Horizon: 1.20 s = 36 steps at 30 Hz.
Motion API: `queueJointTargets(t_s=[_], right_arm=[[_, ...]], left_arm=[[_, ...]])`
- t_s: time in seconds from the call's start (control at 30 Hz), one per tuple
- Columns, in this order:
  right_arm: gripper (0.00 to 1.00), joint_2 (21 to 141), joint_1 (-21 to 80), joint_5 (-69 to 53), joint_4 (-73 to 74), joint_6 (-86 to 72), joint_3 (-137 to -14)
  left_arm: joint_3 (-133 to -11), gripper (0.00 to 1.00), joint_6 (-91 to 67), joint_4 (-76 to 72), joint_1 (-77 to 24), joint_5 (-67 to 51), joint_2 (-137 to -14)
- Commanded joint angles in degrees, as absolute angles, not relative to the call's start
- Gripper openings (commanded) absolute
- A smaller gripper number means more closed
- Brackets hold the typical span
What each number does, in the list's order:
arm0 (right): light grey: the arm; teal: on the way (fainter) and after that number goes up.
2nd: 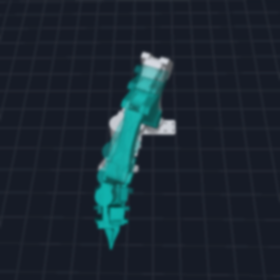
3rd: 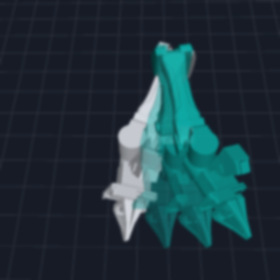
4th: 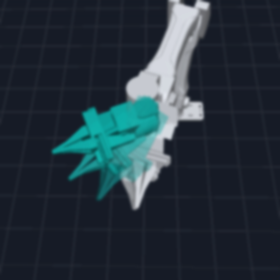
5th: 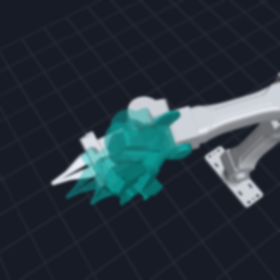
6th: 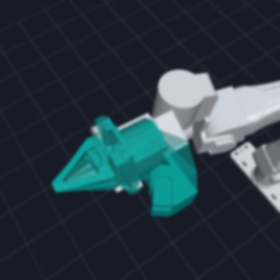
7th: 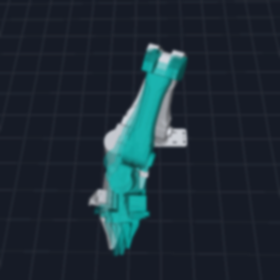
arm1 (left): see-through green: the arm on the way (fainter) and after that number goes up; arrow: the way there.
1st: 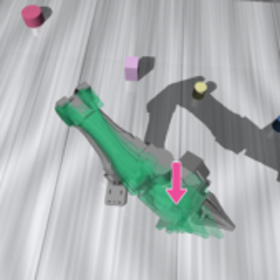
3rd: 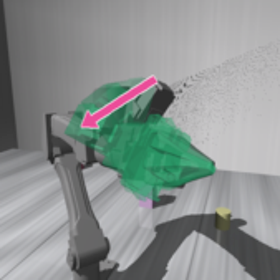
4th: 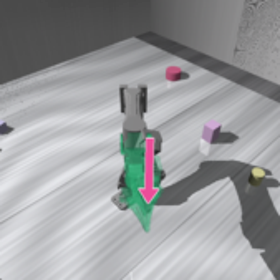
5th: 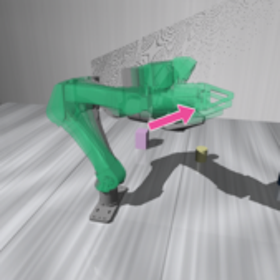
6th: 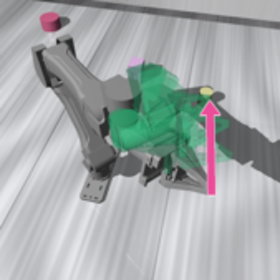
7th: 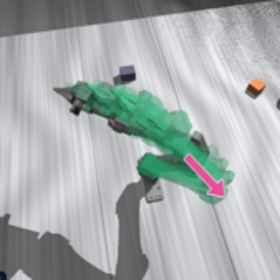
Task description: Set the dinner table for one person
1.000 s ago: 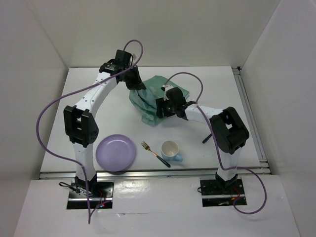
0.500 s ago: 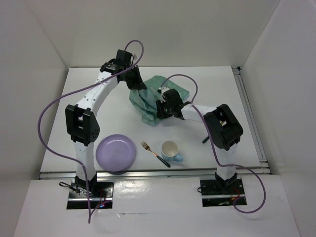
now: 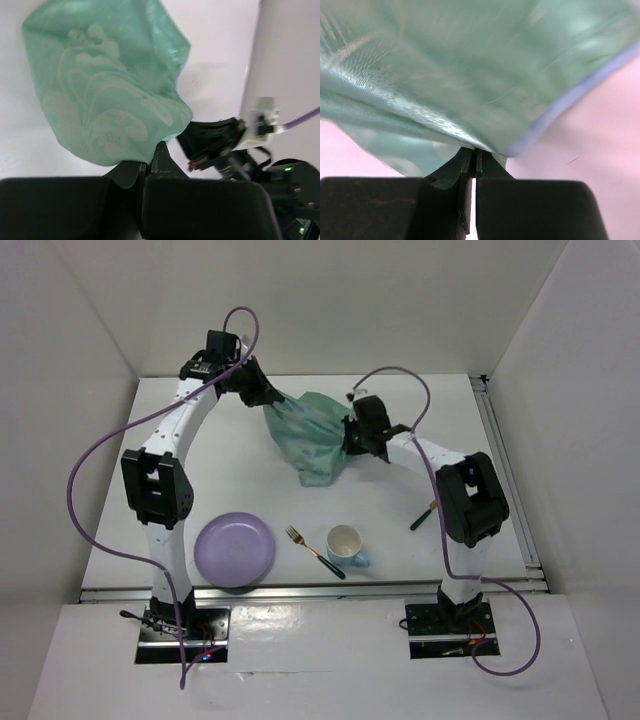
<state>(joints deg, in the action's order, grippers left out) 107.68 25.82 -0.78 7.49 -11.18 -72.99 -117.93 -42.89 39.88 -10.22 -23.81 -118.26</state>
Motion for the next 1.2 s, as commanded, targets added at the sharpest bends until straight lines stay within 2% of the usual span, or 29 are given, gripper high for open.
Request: queueJointTargets(t_s=[0.0,0.07,0.17,0.2,0.27,0.4,0.43,0.47,0.5,0.57,0.6,0.67,0.73,0.8,0.87,0.9,0.93,1.03,1.1,1.17], right_arm=[[0.00,105.99,19.61,3.25,10.88,-11.17,-88.29],[0.00,107.57,17.07,4.48,14.83,-11.16,-100.99],[0.00,106.10,16.35,5.62,16.25,-10.02,-108.96],[0.00,104.52,16.35,5.62,15.39,-9.50,-108.29],[0.00,100.22,17.48,6.59,10.93,-9.49,-103.56],[0.00,86.61,18.54,7.64,4.33,-11.68,-79.63],[0.00,84.75,19.24,7.65,3.35,-12.65,-75.45],[0.00,82.99,19.77,7.12,2.21,-13.87,-71.32],[0.00,79.75,21.08,6.34,0.63,-13.89,-63.45],[0.00,77.27,23.28,6.94,-0.09,-14.50,-56.72],[0.00,76.47,25.12,8.42,0.43,-15.28,-52.51],[0.00,75.76,26.45,9.13,2.19,-15.82,-50.37],[0.00,75.76,27.69,10.45,4.21,-15.82,-48.87],[0.00,75.76,28.48,10.98,5.27,-15.82,-48.87],[0.00,75.76,29.00,10.99,5.27,-15.82,-48.87],[0.00,75.76,29.00,10.99,5.27,-15.82,-48.87],[0.00,75.76,29.00,10.99,5.27,-16.34,-49.39],[0.00,76.28,29.53,11.60,5.89,-16.35,-49.92],[0.00,76.29,29.53,11.60,6.42,-16.87,-49.92],[0.00,76.82,30.23,12.13,7.82,-16.87,-50.62]], left_arm=[[-123.56,0.00,-49.03,30.17,-7.21,-31.97,-121.36],[-125.86,0.00,-54.30,26.30,-4.50,-37.25,-121.38],[-121.41,0.00,-60.72,16.05,-0.37,-40.95,-117.18],[-119.11,0.00,-61.95,13.73,0.69,-40.96,-115.16],[-109.58,0.00,-64.33,9.07,3.15,-41.66,-107.78],[-91.01,0.00,-63.91,4.40,4.31,-38.68,-96.00],[-87.31,0.09,-63.20,4.39,4.31,-38.06,-94.06],[-79.71,0.22,-61.80,5.44,4.31,-36.23,-92.22],[-75.71,0.52,-60.74,4.84,3.44,-35.34,-88.72],[-68.33,0.77,-57.42,6.49,2.72,-32.97,-86.41],[-67.42,0.95,-56.09,7.90,2.72,-31.91,-85.18],[-67.41,1.00,-53.19,14.46,3.42,-29.37,-85.17],[-71.70,1.00,-49.15,18.26,3.43,-25.15,-85.17],[-78.44,0.72,-43.81,23.17,1.17,-19.03,-86.48],[-84.43,0.42,-39.40,27.84,-1.83,-14.52,-89.11],[-91.42,0.25,-35.72,30.73,-3.32,-11.89,-93.99],[-94.97,0.18,-34.20,37.46,-6.47,-10.56,-96.83],[-104.46,0.14,-31.46,47.16,-13.15,-6.25,-106.85],[-105.47,0.23,-32.33,48.25,-15.98,-1.26,-109.68],[-105.47,0.39,-32.34,47.91,-18.45,-0.26,-112.05]])
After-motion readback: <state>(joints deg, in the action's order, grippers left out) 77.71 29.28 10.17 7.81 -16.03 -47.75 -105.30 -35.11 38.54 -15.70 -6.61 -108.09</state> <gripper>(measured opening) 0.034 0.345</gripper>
